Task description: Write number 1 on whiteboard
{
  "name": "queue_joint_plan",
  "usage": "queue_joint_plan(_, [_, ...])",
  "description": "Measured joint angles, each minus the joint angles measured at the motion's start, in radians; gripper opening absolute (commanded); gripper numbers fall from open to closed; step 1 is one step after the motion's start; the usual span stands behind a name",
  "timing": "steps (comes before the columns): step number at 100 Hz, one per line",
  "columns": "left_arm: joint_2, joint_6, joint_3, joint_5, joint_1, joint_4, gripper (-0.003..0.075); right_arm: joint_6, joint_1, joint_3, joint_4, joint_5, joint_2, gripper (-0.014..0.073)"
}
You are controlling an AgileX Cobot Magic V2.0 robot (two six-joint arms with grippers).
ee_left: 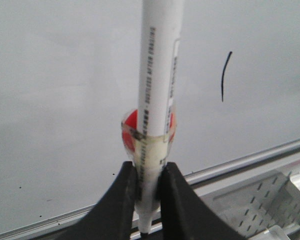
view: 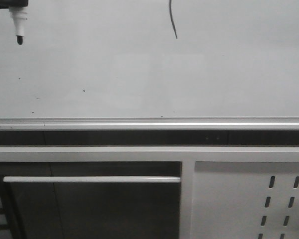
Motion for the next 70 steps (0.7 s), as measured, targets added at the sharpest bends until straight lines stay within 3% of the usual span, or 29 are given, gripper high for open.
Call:
queue_joint_plan(34, [0.194,-0.197,0.011,0.268,-0.107,0.113,-0.0018,-0.05,0.0,0.0,0.0,-0.006,-0.084,-0.0069])
queue_joint_plan(55, [0.276,-0.222,0.011,0.321,-0.174,0.116,-0.0018,-0.056,0.0,0.0,0.0,-0.012,-0.099,-0.0069])
queue_joint_plan(70, [0.355,-0.327,0.011,0.407,-0.198,0.121,-0.0018,-0.084,0.0,0.0,0.0,-0.012,-0.099,-0.0069])
